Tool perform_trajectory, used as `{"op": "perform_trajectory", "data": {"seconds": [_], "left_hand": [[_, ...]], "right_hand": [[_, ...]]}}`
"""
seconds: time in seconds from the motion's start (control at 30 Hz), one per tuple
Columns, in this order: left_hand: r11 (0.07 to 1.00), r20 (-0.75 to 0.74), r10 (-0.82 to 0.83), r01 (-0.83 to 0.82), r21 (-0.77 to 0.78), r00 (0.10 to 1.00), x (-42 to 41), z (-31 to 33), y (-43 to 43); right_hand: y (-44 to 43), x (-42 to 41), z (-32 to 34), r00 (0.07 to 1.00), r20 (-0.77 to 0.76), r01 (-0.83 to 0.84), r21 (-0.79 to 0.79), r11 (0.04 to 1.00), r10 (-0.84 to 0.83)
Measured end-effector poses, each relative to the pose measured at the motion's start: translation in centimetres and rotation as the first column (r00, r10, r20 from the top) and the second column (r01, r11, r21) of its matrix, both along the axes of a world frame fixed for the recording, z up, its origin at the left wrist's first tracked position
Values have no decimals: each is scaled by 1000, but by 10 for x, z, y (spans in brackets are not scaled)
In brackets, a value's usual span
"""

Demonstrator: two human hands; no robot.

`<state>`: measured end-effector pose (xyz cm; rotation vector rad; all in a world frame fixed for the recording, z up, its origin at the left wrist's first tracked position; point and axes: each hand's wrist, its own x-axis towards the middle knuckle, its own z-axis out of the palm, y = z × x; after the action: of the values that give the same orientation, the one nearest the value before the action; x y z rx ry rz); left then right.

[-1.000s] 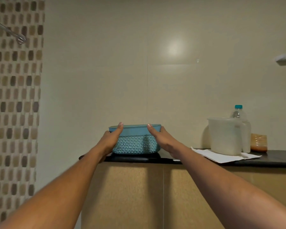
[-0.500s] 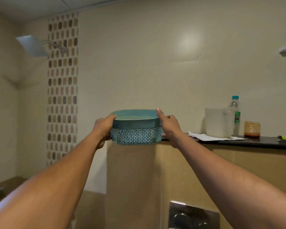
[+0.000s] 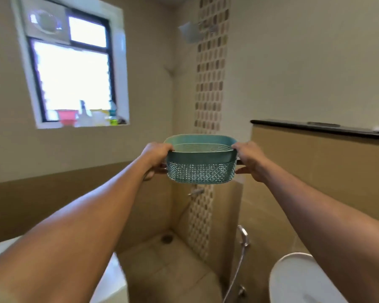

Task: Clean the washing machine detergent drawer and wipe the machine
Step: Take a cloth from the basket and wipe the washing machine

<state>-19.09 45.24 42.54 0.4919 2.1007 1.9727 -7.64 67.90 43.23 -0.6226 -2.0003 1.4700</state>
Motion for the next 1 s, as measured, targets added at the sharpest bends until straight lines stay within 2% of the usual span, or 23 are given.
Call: {"op": "perform_trajectory", "data": {"seconds": [0.2,0.3,0.43,0.6,0.77,1.0], "left_hand": [[985,57,168,-166,-50,984,-39,-36,-155],[969,105,246,-241,-62,964,-66,-67,-226],[928,222,372,-355,-115,901,-114,-132,-326],[887,351,461,-430,-166,815,-159,-213,-423],[865,439,501,-433,-252,746,-190,-280,-478],[832,482,555,-466,-303,678,-206,-335,-511]], "right_hand": [[-131,-75,-47,967,103,-228,-40,973,231],[-196,-125,-79,942,178,-281,-40,959,284],[-288,-205,-143,883,283,-386,-18,922,375],[-382,-270,-233,776,373,-495,-140,857,509],[-432,-301,-302,723,447,-489,-209,847,528],[-471,-324,-343,658,523,-506,-226,832,542]]}}
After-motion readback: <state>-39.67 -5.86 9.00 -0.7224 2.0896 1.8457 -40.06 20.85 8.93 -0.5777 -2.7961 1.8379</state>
